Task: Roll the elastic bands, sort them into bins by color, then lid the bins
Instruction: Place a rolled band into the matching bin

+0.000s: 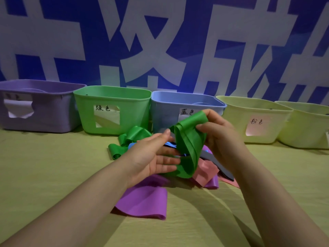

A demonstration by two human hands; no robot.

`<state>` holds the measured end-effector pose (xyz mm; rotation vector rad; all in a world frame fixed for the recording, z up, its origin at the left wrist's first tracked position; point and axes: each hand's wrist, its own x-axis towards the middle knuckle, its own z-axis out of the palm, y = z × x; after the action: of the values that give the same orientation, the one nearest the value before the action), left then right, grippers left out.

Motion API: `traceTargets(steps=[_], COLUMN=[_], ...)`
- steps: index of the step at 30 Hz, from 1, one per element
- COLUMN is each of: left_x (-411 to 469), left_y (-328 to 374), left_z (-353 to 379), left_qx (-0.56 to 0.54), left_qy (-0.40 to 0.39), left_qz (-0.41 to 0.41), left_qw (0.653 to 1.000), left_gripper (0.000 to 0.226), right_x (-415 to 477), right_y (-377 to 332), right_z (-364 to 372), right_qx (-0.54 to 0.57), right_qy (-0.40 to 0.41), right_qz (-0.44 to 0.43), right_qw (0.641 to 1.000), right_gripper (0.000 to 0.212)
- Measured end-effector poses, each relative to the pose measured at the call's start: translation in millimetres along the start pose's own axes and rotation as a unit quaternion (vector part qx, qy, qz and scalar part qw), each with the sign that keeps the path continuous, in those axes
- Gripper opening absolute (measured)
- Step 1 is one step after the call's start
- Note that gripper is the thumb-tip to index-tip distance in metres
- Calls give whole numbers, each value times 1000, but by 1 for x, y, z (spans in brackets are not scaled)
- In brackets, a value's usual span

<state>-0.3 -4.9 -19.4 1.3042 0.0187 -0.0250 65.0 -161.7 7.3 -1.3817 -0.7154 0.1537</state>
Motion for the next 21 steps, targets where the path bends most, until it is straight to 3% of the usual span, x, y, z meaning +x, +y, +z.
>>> traceTargets(steps=[5, 9, 11, 15, 18, 21], left_x=[5, 6, 6, 5, -2, -7], left_y=[0, 3, 4, -2, -5, -5], left_z=[-2, -2, -5, -6, 3, 9], left_qx=[-46, -87, -43, 160, 214, 227], left_qy=[-8, 50, 82, 92, 38, -5], left_qz=[-25, 77, 138, 247, 265, 254], left_qw=[999, 992, 986, 951, 939, 940], left_gripper=[44, 28, 26, 50, 59, 61], right_x=[-2, -6, -9, -9, -3, -2], right_y=[0, 3, 2, 1, 6, 5], right_z=[1, 2, 5, 12, 9, 9], right_qx=[1, -100, -172, -187, -108, -57], right_qy=[-44, -159, -187, -84, -20, 6], right_qz=[12, 101, 136, 159, 178, 190], right_qw=[999, 977, 958, 966, 978, 980], right_gripper=[17, 17, 34, 37, 49, 35])
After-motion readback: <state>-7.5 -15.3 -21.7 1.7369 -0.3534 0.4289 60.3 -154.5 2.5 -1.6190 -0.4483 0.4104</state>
